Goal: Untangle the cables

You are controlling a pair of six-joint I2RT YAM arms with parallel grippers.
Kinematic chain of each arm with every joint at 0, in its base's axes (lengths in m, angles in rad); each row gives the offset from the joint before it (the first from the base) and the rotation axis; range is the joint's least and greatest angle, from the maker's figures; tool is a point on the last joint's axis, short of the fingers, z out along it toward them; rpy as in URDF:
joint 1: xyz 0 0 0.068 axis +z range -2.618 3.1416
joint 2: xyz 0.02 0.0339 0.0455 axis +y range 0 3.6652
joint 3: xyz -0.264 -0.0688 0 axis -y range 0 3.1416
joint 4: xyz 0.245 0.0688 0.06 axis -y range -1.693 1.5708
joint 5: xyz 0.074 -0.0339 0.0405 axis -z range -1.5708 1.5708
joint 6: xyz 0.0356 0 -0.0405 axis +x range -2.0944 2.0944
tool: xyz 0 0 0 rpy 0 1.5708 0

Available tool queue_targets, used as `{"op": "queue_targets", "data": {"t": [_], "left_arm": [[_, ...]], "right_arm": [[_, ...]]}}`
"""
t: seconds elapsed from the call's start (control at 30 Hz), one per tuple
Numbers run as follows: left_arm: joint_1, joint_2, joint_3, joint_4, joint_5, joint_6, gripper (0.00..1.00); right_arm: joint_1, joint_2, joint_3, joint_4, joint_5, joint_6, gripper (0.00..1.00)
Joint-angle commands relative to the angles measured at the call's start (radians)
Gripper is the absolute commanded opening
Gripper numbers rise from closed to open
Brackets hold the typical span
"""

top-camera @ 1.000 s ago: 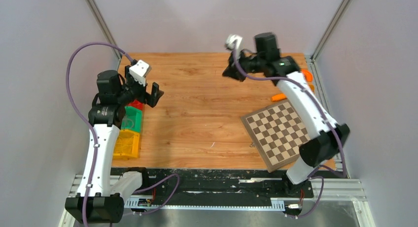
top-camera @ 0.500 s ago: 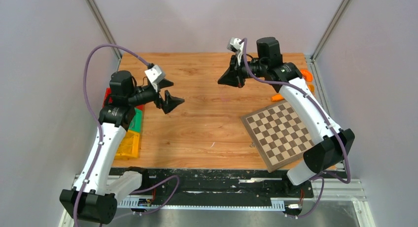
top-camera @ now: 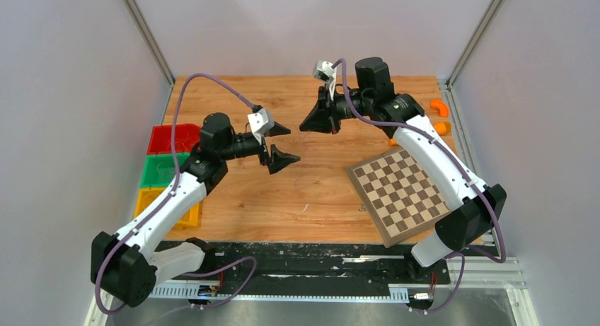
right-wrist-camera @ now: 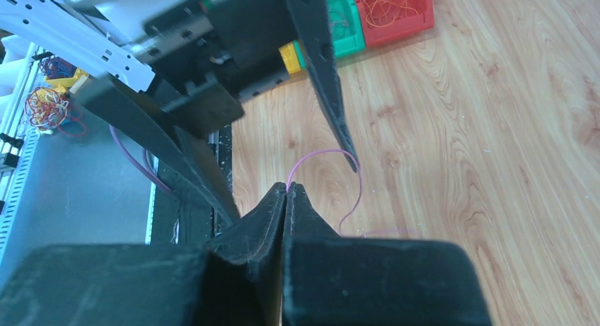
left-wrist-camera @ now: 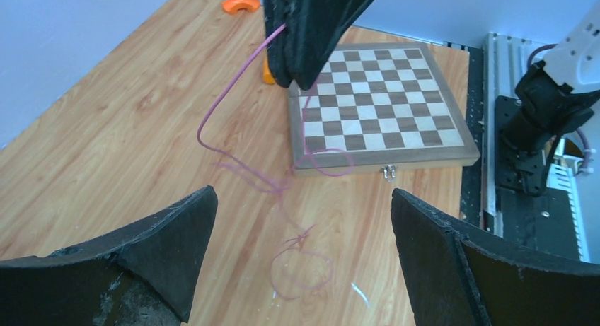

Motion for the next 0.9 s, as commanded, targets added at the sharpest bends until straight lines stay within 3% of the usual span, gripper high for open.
{"op": "queue_targets", "data": {"t": [0.0, 0.3, 0.4, 0.6, 0.73, 0.77, 0.83, 0.87], "left_arm": [[-0.041, 0.063, -0.04, 0.202, -0.077, -0.016, 1.0], [-0.129, 0.166, -0.119, 0.377, -0.146, -0.028, 1.0], [-0.129, 0.17, -0.136, 0.4, -0.209, -0.032, 0.92], [-0.129, 0.166, -0.165, 0.423, -0.213, -0.096, 0.61], [-0.13, 0.149, -0.164, 0.437, -0.238, -0.137, 0.27], [-0.13, 0.137, -0.161, 0.433, -0.242, -0.138, 0.13], [-0.129, 0.111, -0.152, 0.393, -0.239, -0.13, 0.01], [-0.126, 0.101, -0.147, 0.36, -0.237, -0.125, 0.0]], "right_arm": [[0.001, -0.029, 0.001, 0.058, -0.035, 0.023, 0.0], [0.0, -0.023, 0.019, 0.066, -0.052, 0.049, 0.0], [0.001, -0.032, 0.012, 0.066, -0.054, 0.052, 0.0], [-0.002, -0.033, 0.027, 0.072, -0.072, 0.072, 0.0], [-0.02, -0.034, 0.019, 0.076, -0.074, 0.081, 0.0], [-0.031, -0.035, 0.016, 0.079, -0.075, 0.086, 0.0], [-0.059, -0.035, 0.008, 0.083, -0.073, 0.102, 0.0], [-0.075, -0.037, 0.0, 0.087, -0.071, 0.11, 0.0]]}}
